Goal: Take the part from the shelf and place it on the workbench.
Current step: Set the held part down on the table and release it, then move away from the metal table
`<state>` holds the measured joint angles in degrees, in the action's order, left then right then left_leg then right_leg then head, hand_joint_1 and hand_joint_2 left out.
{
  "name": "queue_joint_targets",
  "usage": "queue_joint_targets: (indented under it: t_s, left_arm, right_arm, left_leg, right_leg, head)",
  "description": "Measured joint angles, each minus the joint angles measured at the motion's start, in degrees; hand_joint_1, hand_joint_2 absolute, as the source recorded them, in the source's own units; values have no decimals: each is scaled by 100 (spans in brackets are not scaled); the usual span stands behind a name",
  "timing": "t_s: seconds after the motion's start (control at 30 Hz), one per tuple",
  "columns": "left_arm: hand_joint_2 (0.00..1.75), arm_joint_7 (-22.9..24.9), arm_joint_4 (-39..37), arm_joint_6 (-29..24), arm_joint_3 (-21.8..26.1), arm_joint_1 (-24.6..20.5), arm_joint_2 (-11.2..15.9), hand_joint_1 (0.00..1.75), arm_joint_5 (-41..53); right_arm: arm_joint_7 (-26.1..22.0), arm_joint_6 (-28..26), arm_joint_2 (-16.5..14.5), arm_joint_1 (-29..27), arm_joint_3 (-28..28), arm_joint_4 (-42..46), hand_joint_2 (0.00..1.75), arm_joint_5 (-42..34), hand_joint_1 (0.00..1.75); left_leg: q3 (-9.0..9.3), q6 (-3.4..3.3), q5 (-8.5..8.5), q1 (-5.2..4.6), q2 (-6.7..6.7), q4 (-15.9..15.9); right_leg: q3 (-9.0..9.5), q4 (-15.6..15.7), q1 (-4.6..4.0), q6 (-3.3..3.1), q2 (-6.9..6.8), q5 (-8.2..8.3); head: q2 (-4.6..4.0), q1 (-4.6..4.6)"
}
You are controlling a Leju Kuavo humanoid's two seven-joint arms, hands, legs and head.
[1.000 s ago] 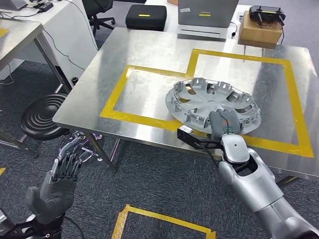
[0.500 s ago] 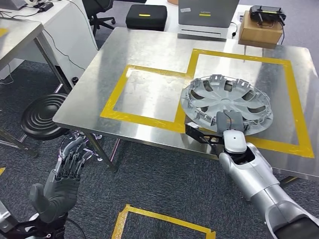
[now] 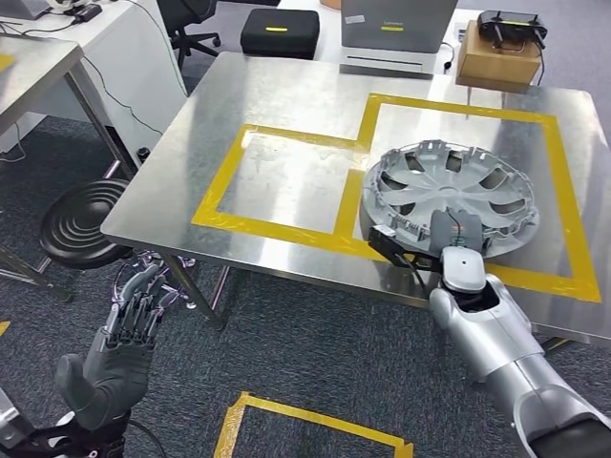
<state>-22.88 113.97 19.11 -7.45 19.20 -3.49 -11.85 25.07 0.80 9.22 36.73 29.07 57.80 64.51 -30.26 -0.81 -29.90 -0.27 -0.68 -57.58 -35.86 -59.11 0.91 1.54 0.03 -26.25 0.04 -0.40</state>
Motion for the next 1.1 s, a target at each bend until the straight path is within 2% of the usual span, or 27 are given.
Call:
queue_joint_targets:
  t_s: [0.23,0.67,0.97,1.1]
  left_arm:
    - [0,-11,0,27,11,16,-28,0,-2]
    - [0,-11,1,40,23,24,-69,0,22]
    - [0,-12,1,75,94,31,-90,0,36]
    - [0,-28,1,80,108,36,-102,0,52]
  right_arm:
    - [-92,19,152,-30,-10,280,0,140,0]
    - [-112,68,179,-107,-14,704,0,278,0]
    - [-137,113,198,-152,-59,918,0,203,0]
    - [-244,61,202,-197,-111,971,0,-54,0]
  left_leg:
    - [0,-1,-1,-1,0,-1]
    - [1,0,0,0,1,0]
    - [1,0,-1,0,0,0]
    - [1,0,-1,0,0,0]
  right_leg:
    - [-1,1,0,0,4,0]
    - [0,1,-1,0,4,0]
    - [-1,1,-1,0,4,0]
    - [-1,1,-1,0,4,0]
  head:
    - [0,0]
    - [0,0]
    - [0,-1]
    - [0,-1]
